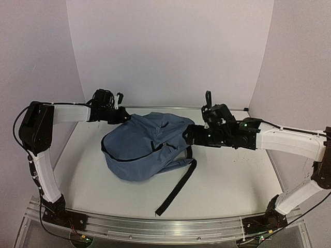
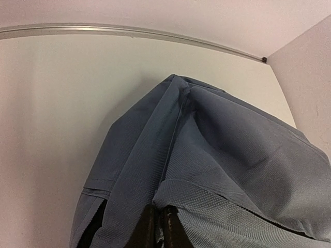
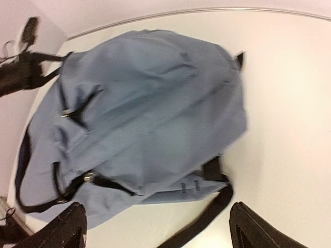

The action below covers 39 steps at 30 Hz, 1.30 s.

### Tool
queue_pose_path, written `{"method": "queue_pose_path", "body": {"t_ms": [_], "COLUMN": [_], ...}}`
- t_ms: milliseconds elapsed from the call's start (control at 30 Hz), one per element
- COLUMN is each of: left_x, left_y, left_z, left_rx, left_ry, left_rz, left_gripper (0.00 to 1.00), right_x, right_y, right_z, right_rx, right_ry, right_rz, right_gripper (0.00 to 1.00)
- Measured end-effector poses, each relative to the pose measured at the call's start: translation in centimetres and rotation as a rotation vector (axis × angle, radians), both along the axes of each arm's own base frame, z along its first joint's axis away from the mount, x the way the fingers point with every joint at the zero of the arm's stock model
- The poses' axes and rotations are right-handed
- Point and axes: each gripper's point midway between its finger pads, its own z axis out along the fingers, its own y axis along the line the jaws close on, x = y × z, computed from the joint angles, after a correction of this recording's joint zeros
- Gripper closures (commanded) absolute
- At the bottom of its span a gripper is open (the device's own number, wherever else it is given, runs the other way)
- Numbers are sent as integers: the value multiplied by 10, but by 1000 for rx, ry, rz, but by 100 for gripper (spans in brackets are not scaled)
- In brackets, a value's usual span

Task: Pack the student bag
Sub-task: Zip the student bag at the center of the board, then reset both arms

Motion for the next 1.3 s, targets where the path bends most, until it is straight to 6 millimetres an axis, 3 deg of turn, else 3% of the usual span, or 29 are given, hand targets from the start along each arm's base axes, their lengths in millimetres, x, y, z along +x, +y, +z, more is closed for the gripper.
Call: {"method": "queue_pose_path", "body": {"t_ms": [133, 233, 333, 433, 567, 633, 733, 967, 1100, 1300], "left_x": [14, 20, 16, 5, -13, -27, -53, -119, -150, -180], "left_y": [29, 48, 72, 106, 176, 220, 257, 276, 285, 295], "left_z": [1, 3, 12, 30, 54, 60, 61, 65, 59, 30], "left_rx": [-2, 2, 3, 4, -7, 2, 50, 125, 119, 142], "left_ry": [14, 12, 4, -15, -55, -81, -108, -305, -399, -412], "left_rz": [82, 127, 181, 248, 396, 505, 627, 755, 831, 903], "left_gripper": [21, 6, 0, 0, 0, 0, 0, 0, 0, 0], "right_x": [49, 77, 96, 102, 97, 94, 85, 52, 32, 17], "right_y": [-51, -90, -127, -167, -219, -240, -252, -269, -282, -291], "right_z": [-15, -16, -17, -16, 4, 20, 40, 56, 46, 18], "right_rx": [-77, -90, -91, -83, -43, -21, 9, 40, 40, 12], "right_ry": [0, -12, -22, -33, -100, -165, -268, -495, -594, -618], "right_rz": [-114, -189, -254, -314, -392, -434, -455, -496, -540, -570], "right_gripper": [2, 2, 2, 2, 2, 2, 2, 2, 2, 2]}}
